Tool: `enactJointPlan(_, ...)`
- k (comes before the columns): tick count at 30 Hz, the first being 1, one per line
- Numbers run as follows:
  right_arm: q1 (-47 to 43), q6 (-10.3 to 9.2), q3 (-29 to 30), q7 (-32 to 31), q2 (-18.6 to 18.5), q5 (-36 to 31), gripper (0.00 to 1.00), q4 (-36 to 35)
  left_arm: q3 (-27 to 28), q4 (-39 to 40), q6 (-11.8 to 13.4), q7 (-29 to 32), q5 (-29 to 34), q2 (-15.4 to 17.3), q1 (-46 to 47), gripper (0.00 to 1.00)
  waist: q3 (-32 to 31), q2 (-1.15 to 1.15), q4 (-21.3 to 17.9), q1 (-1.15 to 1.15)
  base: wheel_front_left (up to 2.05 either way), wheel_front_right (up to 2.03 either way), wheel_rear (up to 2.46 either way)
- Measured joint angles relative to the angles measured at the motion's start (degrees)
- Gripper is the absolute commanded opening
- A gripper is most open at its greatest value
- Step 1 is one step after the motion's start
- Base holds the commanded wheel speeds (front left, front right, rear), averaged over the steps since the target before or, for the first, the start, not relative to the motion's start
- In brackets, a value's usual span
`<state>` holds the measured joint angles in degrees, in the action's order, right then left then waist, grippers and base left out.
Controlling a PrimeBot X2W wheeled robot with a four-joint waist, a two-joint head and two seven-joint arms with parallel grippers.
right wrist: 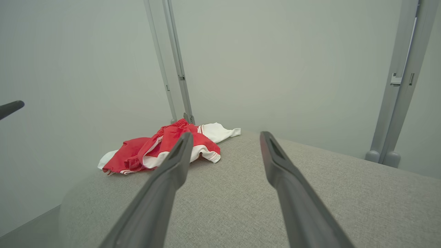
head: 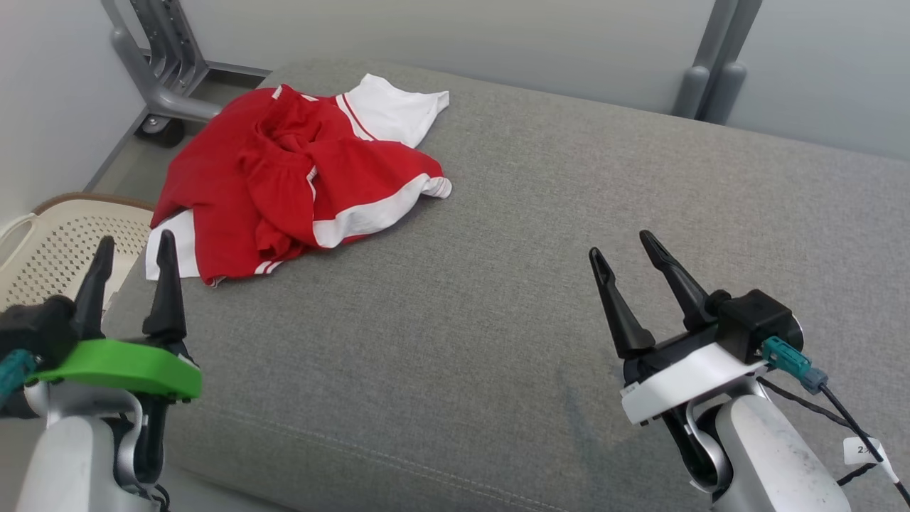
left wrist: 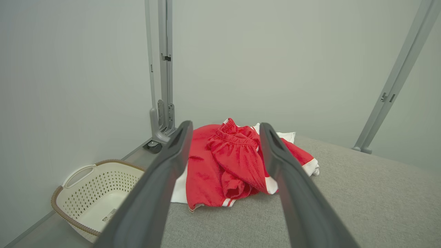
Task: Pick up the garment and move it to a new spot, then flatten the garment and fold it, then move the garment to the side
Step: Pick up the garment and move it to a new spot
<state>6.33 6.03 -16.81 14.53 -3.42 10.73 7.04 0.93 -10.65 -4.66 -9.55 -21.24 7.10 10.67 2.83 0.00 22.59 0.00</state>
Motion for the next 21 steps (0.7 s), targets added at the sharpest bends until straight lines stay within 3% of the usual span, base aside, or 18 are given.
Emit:
enactJointPlan(10,3.14,0.01,-0.1,0.05,-0.04,-0.99,1.0,-1.19,2.81,-2.11,-1.14,7.06,-6.5,3.64,8.81,1.0,4.53,0.0,-3.68,0.0,0.0,0.0,0.0)
enactJointPlan(21,8.48,0.0,-0.79,0.05,-0.14,-2.89,1.0,-3.21,7.89,-8.33,-1.81,16.3,-13.82,10.25,18.52,1.0,11.03,0.0,-9.65,0.0,0.0,0.0,0.0)
